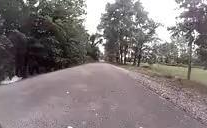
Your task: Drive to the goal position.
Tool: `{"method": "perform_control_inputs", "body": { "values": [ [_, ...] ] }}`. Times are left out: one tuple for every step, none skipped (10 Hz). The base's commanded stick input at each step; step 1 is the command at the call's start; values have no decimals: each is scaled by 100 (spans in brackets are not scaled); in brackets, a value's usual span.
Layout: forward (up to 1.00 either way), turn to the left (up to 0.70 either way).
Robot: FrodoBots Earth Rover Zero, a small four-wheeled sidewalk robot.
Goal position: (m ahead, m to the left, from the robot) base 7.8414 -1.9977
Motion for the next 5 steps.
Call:
{"method": "perform_control_inputs", "body": {
  "values": [
    [6, 1],
    [6, 1],
    [6, 1],
    [6, 1],
    [6, 1]
  ]
}}
